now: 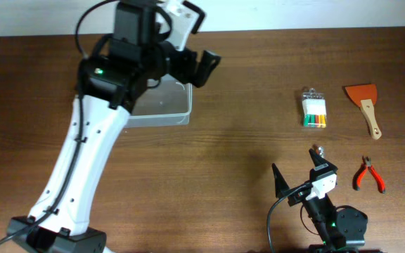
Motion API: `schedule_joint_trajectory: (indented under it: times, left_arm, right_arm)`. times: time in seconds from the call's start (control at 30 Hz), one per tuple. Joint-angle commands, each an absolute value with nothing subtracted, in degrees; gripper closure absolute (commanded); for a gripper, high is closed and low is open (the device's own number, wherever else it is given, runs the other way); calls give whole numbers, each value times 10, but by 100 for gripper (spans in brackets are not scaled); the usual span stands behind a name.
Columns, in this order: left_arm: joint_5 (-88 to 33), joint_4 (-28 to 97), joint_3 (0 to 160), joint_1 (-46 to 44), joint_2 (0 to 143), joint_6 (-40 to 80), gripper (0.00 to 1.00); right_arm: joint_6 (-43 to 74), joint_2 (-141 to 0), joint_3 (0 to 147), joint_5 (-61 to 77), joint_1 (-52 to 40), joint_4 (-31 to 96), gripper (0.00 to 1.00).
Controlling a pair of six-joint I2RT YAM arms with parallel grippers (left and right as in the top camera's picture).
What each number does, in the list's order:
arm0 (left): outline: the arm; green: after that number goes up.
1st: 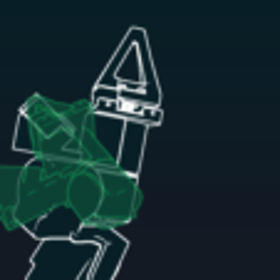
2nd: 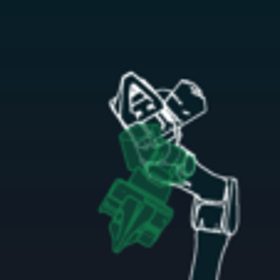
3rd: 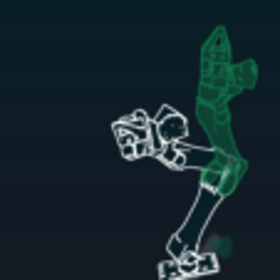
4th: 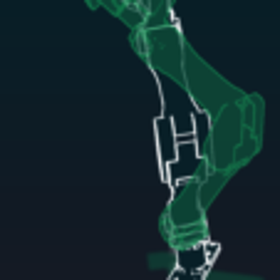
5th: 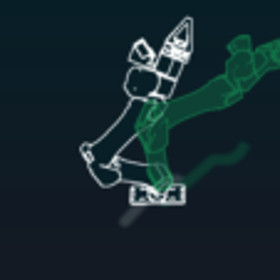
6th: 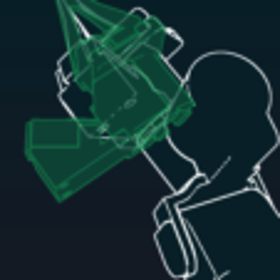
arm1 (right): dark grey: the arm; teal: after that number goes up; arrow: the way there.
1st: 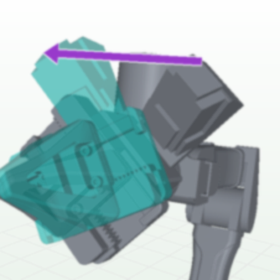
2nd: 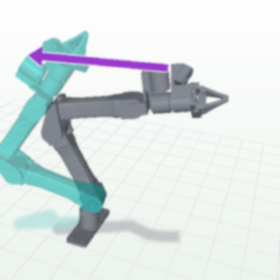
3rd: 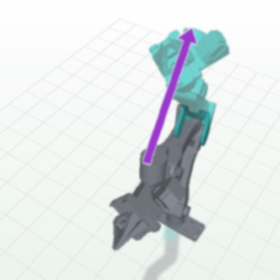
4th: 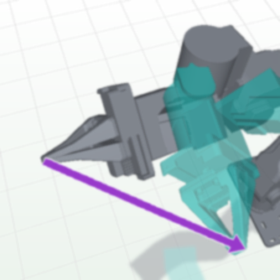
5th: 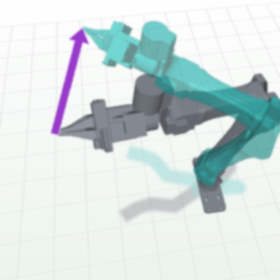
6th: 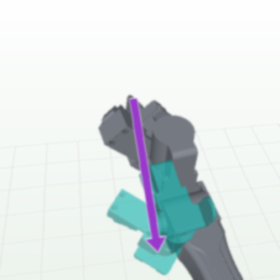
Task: Pack container
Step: 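Raise the left arm and move the left gripper over the clear container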
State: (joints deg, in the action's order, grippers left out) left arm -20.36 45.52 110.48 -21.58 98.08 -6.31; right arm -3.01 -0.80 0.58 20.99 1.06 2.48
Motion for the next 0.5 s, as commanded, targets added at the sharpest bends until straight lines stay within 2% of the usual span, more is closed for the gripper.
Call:
schedule_joint_trajectory:
  times: [0.0, 0.07, 0.2, 0.27, 0.4, 0.47]
  left_arm:
    - [-41, 440, 1114, -229, 990, -1, 1]
    - [74, 440, 1115, -237, 990, 44, 1]
    - [98, 448, 1121, -234, 1003, 84, 1]
    - [58, 460, 1127, -225, 1017, 99, 1]
    - [-116, 503, 1160, -188, 1063, 98, 1]
    - [-165, 540, 1190, -173, 1092, 98, 1]
  right_arm:
    - [-25, -4, 3, 225, 8, 28, 1]
    - [-25, -4, 3, 225, 8, 28, 1]
    - [-25, -4, 3, 225, 8, 28, 1]
    - [-25, -4, 3, 225, 8, 28, 1]
    - [-25, -4, 3, 225, 8, 28, 1]
    - [-25, -4, 3, 225, 8, 28, 1]
